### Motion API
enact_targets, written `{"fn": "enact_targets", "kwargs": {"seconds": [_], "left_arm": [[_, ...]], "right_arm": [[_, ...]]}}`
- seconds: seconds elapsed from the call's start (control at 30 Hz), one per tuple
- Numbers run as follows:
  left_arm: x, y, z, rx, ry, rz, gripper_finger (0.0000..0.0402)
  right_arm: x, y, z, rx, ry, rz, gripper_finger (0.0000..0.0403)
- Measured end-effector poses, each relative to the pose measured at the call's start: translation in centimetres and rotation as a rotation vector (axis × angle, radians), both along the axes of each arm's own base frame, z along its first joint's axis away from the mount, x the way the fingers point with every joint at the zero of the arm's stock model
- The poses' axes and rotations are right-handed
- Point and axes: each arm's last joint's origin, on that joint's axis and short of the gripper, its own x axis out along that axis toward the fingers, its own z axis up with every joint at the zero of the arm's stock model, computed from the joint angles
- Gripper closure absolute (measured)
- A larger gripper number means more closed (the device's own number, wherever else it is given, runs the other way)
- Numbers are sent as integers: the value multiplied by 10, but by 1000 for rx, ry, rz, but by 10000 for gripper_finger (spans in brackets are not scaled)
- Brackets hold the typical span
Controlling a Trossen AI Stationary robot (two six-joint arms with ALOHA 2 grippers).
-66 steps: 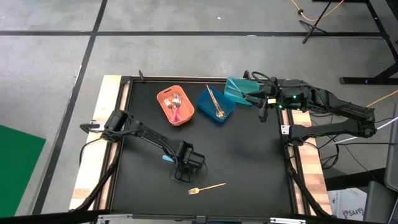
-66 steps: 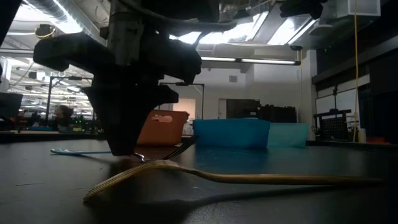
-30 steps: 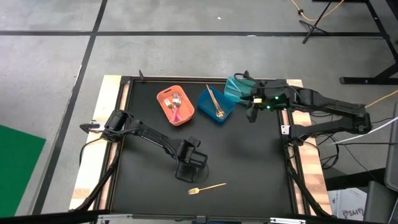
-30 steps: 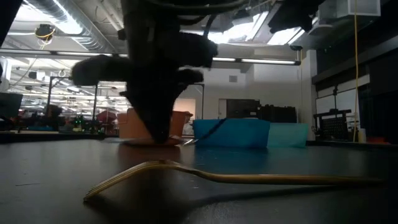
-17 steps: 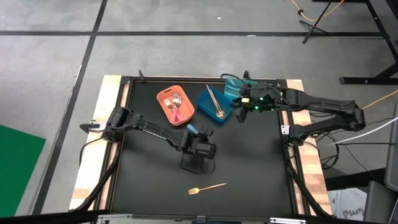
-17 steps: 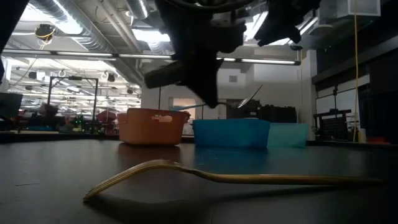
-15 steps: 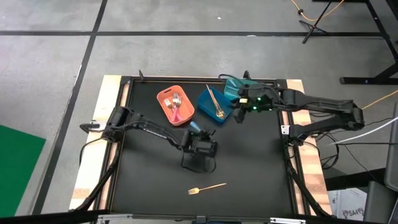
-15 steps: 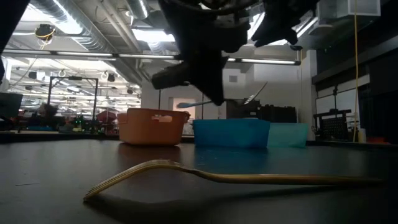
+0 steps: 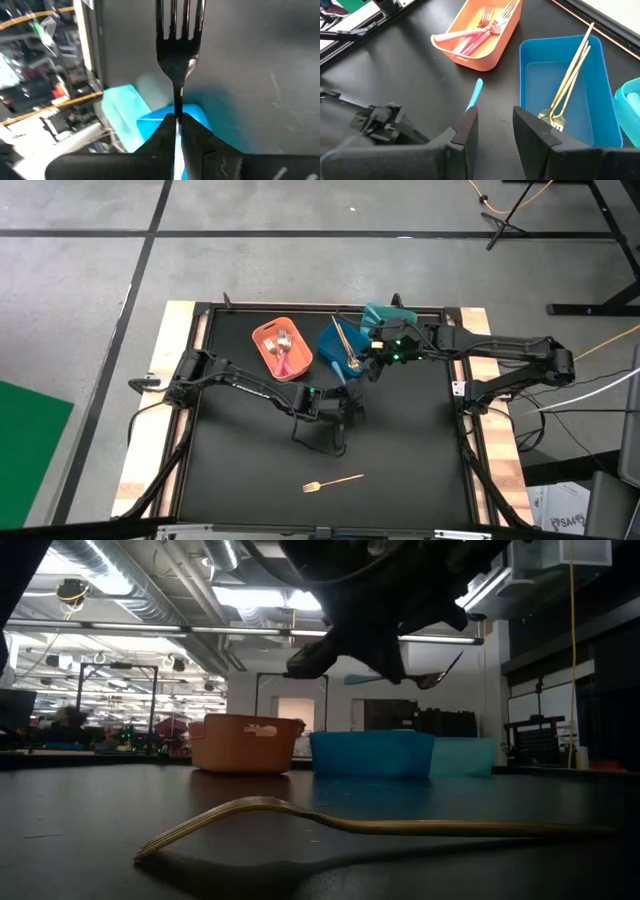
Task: Sort silverware by color (type)
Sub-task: Put the blue fork into the green bin
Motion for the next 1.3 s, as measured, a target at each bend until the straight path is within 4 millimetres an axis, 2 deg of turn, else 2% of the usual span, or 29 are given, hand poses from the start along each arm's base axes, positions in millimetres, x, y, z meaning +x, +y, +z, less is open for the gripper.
{"fn": "enact_targets", "kwargs": {"seconds": [0.17, 0.4, 0.63, 1.3], "left_arm": [[3, 0, 3, 68, -4, -35, 397], [7, 2, 9, 157, -68, 23, 397], [11, 1, 15, 160, -141, 45, 397], [17, 2, 22, 259, -124, -107, 397]], "right_arm": [[0, 0, 0, 2, 2, -2, 292], [0, 0, 0, 45, -8, -41, 292], [0, 0, 0, 53, -12, -49, 292], [-10, 5, 2, 140, 19, 41, 292]]}}
